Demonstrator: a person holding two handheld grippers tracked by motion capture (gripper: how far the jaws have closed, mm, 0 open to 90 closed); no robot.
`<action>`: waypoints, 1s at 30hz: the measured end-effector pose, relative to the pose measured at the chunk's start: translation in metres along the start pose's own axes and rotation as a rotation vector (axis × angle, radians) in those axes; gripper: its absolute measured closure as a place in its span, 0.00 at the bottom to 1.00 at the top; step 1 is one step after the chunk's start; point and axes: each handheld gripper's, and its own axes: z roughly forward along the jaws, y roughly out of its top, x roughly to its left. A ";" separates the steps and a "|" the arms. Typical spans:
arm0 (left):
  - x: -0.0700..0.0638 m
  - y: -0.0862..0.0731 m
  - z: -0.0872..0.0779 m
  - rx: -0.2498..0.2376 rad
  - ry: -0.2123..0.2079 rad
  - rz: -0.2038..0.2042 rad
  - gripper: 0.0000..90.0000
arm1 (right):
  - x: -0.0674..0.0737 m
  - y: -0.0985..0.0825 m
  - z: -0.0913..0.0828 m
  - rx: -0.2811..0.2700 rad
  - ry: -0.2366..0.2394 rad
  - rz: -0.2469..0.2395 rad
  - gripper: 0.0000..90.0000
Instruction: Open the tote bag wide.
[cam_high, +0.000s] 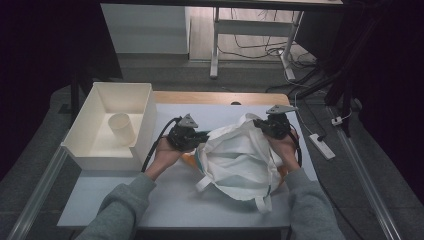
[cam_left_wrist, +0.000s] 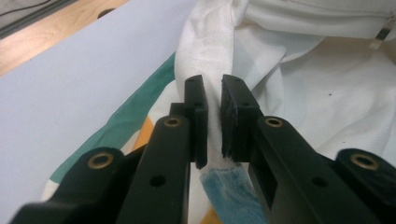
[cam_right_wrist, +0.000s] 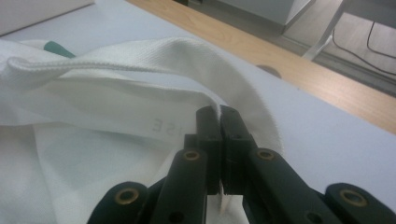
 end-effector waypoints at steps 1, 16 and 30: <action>0.001 -0.001 0.001 0.003 -0.001 -0.004 0.89 | 0.000 -0.001 0.002 0.006 0.003 0.002 0.98; 0.004 -0.003 0.005 0.014 -0.008 -0.015 0.89 | 0.000 -0.002 -0.002 -0.009 -0.015 0.027 0.81; 0.005 -0.004 0.005 0.017 -0.010 -0.011 0.89 | 0.058 0.020 -0.063 -0.100 0.053 -0.046 0.54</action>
